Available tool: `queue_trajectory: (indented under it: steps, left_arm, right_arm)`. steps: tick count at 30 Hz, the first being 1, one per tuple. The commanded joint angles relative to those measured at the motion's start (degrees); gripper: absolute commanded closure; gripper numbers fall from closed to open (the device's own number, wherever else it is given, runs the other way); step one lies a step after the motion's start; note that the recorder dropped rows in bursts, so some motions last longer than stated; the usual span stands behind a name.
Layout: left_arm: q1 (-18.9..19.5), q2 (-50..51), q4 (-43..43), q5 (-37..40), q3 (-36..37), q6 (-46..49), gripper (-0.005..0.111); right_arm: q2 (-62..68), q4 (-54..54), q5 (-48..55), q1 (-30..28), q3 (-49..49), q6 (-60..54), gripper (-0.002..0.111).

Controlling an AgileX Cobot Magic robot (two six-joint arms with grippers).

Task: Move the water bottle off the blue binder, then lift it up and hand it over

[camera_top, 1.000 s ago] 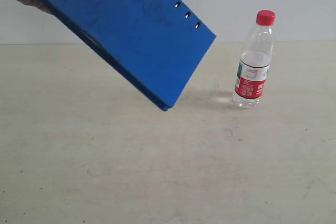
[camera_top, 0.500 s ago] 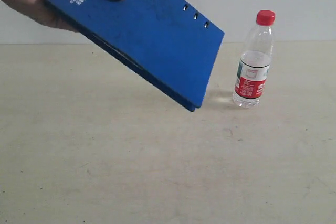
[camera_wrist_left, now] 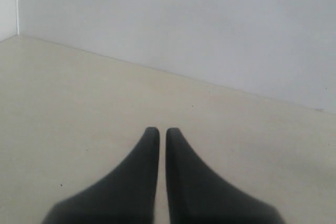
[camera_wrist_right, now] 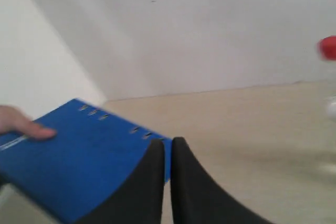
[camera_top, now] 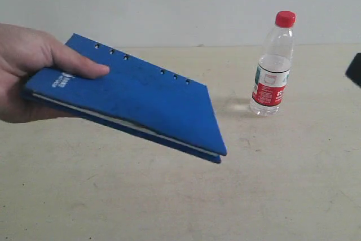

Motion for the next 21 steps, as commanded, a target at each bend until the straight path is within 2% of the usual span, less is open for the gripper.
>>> queue_trajectory:
  steps: [1,2,4,8,10,17,19,21]
  left_arm:
    - [0.08,0.26,-0.28,0.99,0.21,-0.3,0.102]
    - [0.08,0.26,-0.28,0.99,0.21,-0.3,0.102]
    - [0.08,0.26,-0.28,0.99,0.21,-0.3,0.102]
    - [0.08,0.26,-0.28,1.32,0.21,-0.3,0.102]
    - [0.08,0.26,-0.28,2.2,0.21,-0.3,0.102]
    - [0.08,0.26,-0.28,4.63,0.21,-0.3,0.102]
    - [0.08,0.26,-0.28,4.9,0.21,-0.3,0.102]
    - [0.08,0.26,-0.28,5.05,0.21,-0.3,0.102]
  right_arm:
    - [-0.47,-3.74,30.36,-0.1,0.0,14.46,0.108]
    - [-0.47,-11.49,38.75,-0.1,0.0,21.14,0.108]
    - [-0.47,-24.34,46.26,-0.1,0.0,31.9,0.108]
    - [-0.47,-48.87,48.26,-0.1,0.0,46.32,0.108]
    - [-0.47,-54.51,43.63,-0.19,0.0,50.75,0.108]
    - [-0.47,-58.53,20.09,-0.19,-0.13,57.02,0.108]
    - [-0.47,-65.68,16.7,-0.19,-0.13,62.15,0.108]
    - [-0.47,-75.73,16.2,-0.19,-0.13,72.36,0.108]
